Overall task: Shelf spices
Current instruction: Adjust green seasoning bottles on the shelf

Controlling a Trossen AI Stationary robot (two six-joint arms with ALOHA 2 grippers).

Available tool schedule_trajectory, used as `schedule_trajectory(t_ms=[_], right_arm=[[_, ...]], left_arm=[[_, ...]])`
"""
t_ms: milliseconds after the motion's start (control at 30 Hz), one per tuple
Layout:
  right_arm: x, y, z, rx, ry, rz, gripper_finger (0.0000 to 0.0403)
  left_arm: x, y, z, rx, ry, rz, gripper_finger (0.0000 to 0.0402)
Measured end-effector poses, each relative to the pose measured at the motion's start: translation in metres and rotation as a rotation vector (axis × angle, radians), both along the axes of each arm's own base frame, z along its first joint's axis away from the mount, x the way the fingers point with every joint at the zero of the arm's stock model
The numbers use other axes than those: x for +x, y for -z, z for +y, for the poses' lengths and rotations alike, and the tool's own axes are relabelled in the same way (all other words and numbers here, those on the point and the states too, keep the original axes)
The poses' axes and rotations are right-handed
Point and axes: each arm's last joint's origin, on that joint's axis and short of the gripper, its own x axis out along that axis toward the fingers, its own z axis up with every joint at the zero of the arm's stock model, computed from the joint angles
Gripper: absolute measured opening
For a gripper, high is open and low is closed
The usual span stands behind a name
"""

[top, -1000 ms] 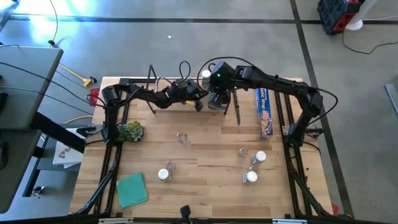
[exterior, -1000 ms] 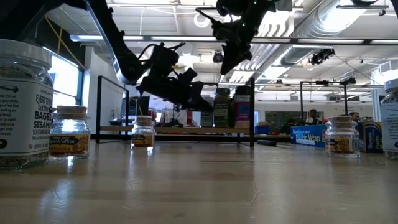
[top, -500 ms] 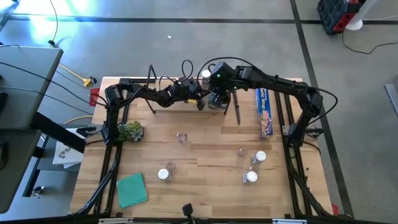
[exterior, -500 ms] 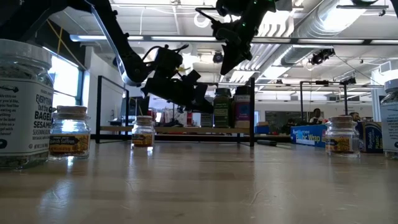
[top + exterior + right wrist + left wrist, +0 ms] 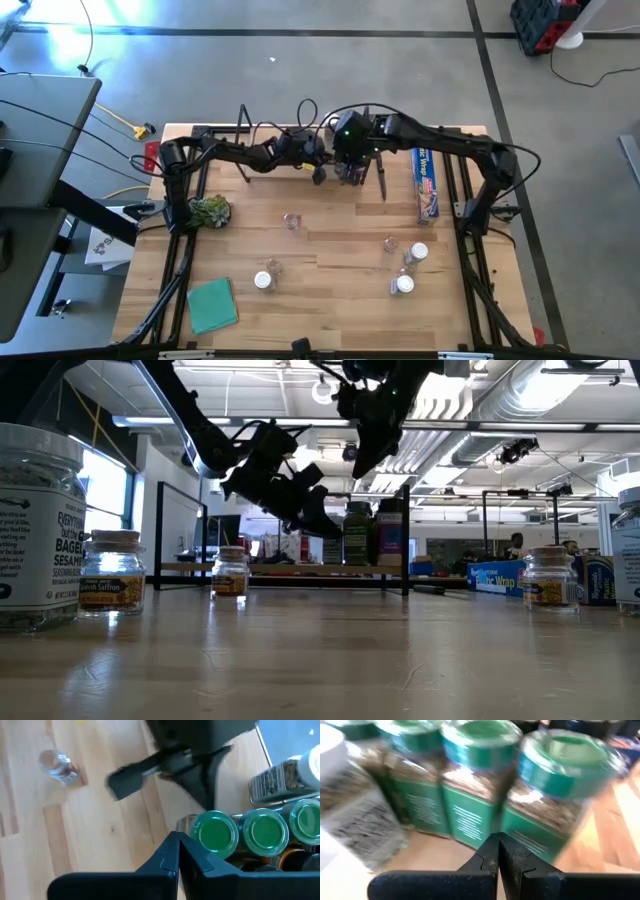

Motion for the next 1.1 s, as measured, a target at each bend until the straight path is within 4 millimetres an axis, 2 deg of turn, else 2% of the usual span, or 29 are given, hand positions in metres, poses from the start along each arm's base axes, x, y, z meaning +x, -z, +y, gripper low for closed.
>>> schedule_trajectory(t_ms=[800,967,1100], right_arm=[[0.0,0.004,-0.001,0.01,0.033,0.023,0.0],[0.0,0.004,-0.001,0.015,0.039,0.025,0.0],[-0.002,0.005,0.001,0.018,0.009,0.051,0.0]], left_arm=[[0.009,0.007,-0.018,-0.084,0.006,0.009,0.0],[0.008,0.008,-0.018,-0.068,-0.041,0.023,0.0],[0.005,0.002,-0.018,-0.07,-0.052,0.038,0.0]])
